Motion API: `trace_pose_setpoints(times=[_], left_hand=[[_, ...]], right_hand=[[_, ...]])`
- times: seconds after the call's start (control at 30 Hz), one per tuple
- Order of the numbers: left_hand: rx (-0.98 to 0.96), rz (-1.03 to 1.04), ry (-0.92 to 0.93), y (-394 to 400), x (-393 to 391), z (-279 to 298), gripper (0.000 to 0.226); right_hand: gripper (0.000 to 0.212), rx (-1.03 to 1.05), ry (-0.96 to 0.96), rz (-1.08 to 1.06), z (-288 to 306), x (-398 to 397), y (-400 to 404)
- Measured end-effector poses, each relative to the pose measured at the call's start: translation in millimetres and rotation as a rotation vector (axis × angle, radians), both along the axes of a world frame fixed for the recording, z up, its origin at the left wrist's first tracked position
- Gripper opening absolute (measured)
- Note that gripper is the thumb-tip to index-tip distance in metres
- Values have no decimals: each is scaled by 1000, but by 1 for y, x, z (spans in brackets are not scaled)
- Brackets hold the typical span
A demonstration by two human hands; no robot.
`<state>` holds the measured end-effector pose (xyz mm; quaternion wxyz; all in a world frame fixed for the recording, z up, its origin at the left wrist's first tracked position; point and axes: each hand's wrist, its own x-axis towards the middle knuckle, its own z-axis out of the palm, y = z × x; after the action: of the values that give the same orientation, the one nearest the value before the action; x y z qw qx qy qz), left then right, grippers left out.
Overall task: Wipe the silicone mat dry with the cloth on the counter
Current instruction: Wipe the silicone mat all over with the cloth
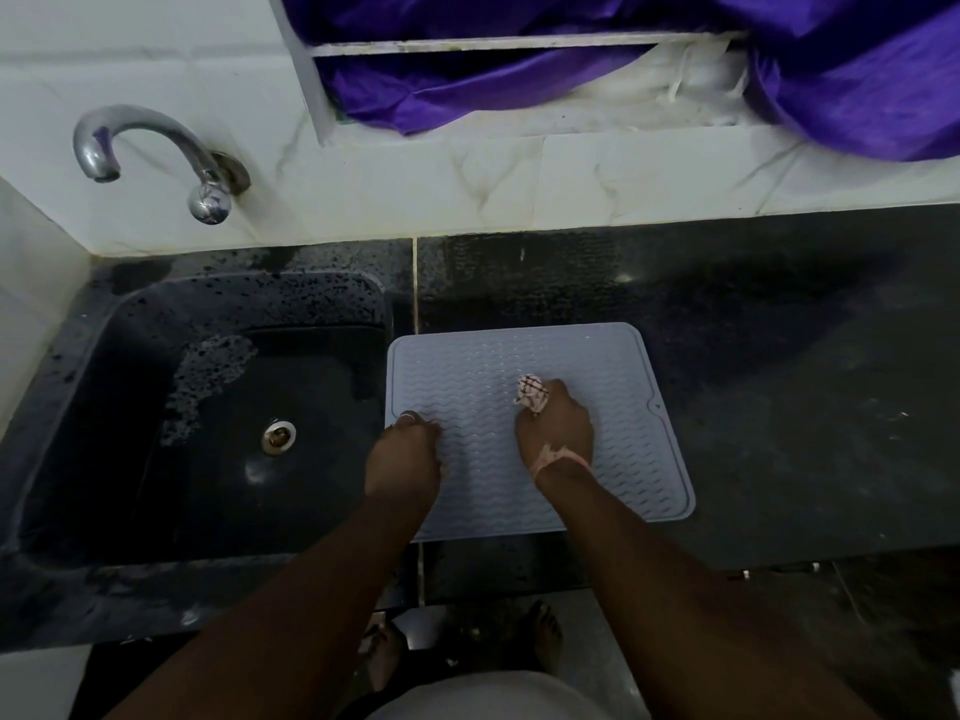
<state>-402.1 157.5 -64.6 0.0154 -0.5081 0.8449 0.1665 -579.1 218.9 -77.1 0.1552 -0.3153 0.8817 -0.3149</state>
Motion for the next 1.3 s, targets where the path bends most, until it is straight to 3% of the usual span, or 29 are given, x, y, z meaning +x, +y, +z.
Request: trace_pose_setpoints(times=[0.13,0.23,0.3,0.37,0.47,0.57,0.73,0.97,1.1,1.3], left_hand=[[5,7,21,0,0,-1,48],[0,-6,27,0,2,-2,49],[4,-4,40,0,2,-1,48],[14,-4,40,0,2,-1,48],[26,-2,39,-1,1,1,48],[32,1,33,-1,1,2,48],[26,10,18,0,-1,3,45],[32,12,21,0,-1,3,44],[41,0,24,0,0,2,46],[50,-9,-3,-1,0,2,48]], right_hand=[[18,-69,-187,-114,1,12,-16],[15,-235,-625,-276,1,-14,-25],[32,-406,-880,-439,6,-37,-22],[43,-441,-827,-501,9,-59,-16],[14,-383,-604,-392,13,-73,-5],[19,-321,-492,-205,12,-69,1],[15,-35,-298,264,-5,-49,17],[9,92,-16,301,-8,-40,1],[9,44,-118,140,-16,-37,-6],[31,-323,-581,-297,-6,-50,-19]])
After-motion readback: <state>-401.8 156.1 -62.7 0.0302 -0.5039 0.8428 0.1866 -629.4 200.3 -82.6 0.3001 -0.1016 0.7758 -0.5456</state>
